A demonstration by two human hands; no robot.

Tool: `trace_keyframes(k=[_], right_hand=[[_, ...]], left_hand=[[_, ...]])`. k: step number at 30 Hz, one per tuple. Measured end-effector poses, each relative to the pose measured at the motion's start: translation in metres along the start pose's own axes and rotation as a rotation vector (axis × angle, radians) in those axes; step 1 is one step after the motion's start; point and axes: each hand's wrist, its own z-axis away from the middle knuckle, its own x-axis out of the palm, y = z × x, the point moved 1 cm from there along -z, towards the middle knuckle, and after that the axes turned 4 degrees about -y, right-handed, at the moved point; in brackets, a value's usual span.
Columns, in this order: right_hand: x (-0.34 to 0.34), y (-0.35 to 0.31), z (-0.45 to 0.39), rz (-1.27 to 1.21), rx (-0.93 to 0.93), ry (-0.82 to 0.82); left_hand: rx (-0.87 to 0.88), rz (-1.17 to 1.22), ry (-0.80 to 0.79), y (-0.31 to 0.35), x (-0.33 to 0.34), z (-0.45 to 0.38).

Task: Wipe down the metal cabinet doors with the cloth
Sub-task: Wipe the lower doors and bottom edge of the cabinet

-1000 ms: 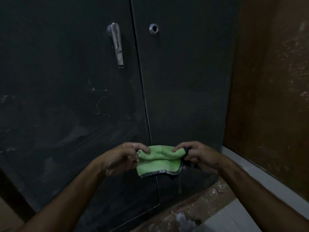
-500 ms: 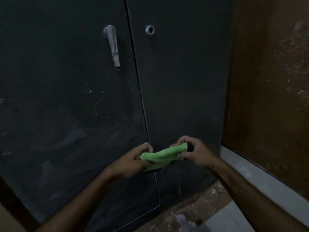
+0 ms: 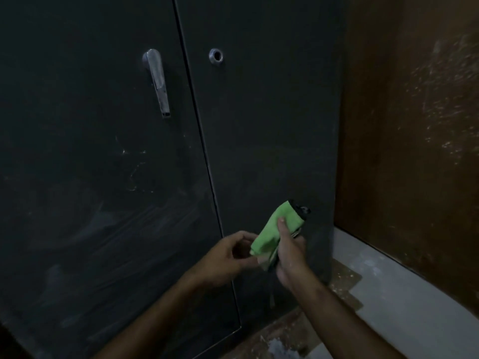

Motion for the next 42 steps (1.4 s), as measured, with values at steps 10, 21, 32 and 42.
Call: trace_keyframes(k=[10, 21, 32, 42], right_hand=[[0.005, -0.041, -0.081, 0.437, -0.44, 0.097], [0.135, -0.006, -0.089, 0.851, -1.35, 0.188], [0.133, -0.032, -0.109, 0.775, -1.457, 0.247], [0.119, -0.106, -0.155, 0.608, -1.205, 0.474]], left_hand=[[0.35, -1.255, 0.576, 0.038, -0.14, -0.007], [0.559, -1.802, 0.626, 0.02, -0.188, -0.017], [0.541, -1.87, 0.661, 0.017, -0.187, -0.022], [0.532, -1.864, 0.676, 0.015, -0.187, -0.022]])
